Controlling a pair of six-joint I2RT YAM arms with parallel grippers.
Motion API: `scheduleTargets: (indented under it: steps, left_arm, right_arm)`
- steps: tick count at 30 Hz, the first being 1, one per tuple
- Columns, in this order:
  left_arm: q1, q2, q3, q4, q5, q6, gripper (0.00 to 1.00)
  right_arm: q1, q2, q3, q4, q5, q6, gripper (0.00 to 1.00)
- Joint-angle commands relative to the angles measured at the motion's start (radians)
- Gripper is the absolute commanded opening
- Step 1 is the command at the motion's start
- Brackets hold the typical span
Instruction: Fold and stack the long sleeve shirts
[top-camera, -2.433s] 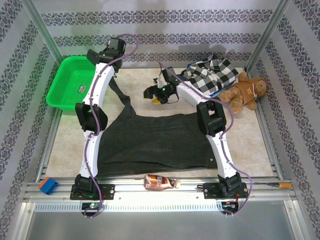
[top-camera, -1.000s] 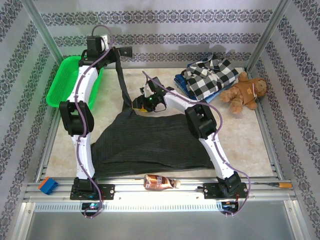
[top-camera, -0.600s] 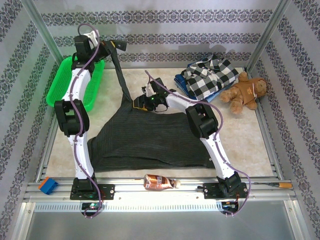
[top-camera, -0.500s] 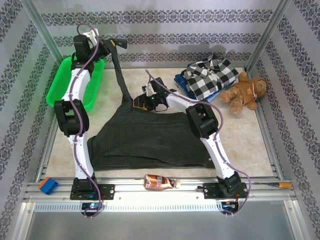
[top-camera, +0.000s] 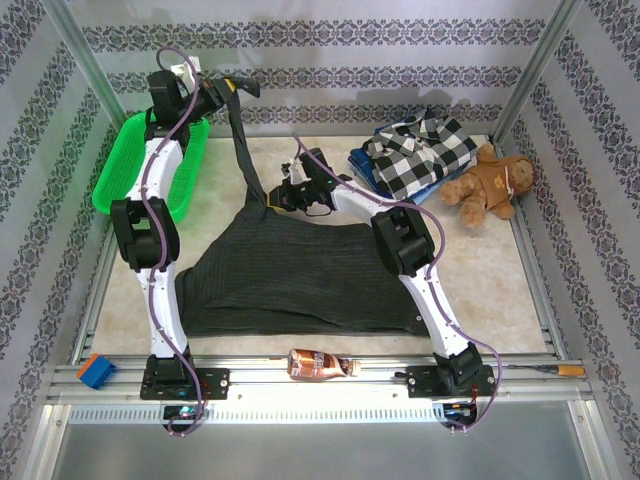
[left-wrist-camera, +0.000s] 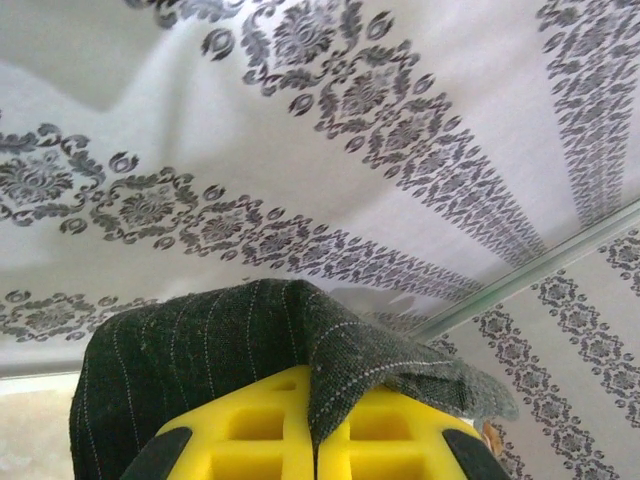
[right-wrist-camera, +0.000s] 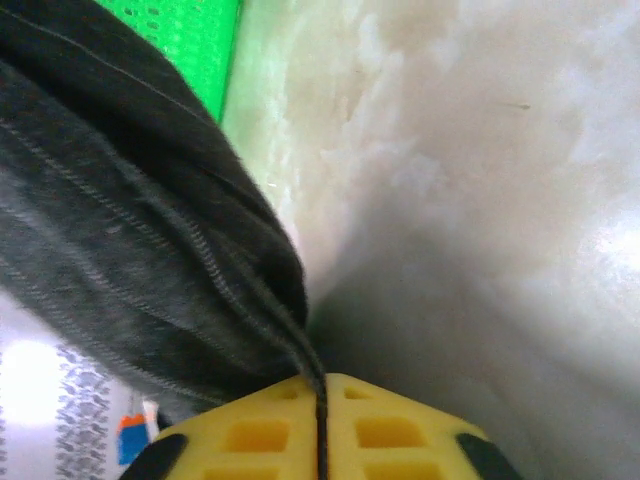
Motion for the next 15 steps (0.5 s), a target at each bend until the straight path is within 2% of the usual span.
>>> scheduleTargets:
  steps: [1,3,5,7,10,13,14,15]
  left_arm:
    - [0.009,0.023,0.047,-0.044,-0.045,0.035,0.01]
    - [0.01,0.028,0.065,-0.115,-0.115,0.068,0.05]
    - [0.011,0.034,0.081,-0.187,-0.202,0.1,0.19]
    - [0.012,0.042,0.099,-0.224,-0.251,0.115,0.21]
    - [0.012,0.049,0.134,-0.299,-0.357,0.125,0.59]
    - [0.004,0.046,0.181,-0.416,-0.413,0.135,0.77]
    - [-0.004,0.038,0.191,-0.469,-0.425,0.152,0.88]
    - [-0.017,0.026,0.192,-0.522,-0.441,0.174,0.88]
  right_arm:
    - [-0.013,-0.01,-0.008,0.045,-0.007,0.009,0.0]
    - [-0.016,-0.038,-0.043,0.023,0.038,0.003,0.0]
    - [-0.025,-0.065,-0.087,-0.008,0.094,0.013,0.0]
    - [-0.038,-0.094,-0.162,0.008,0.132,0.054,0.0]
    - [-0.057,-0.14,-0.268,0.019,0.205,0.099,0.0]
    - [-0.075,-0.16,-0.342,0.045,0.237,0.161,0.0]
    - [-0.079,-0.162,-0.356,0.043,0.247,0.178,0.0]
    - [-0.083,-0.165,-0.366,0.042,0.252,0.187,0.0]
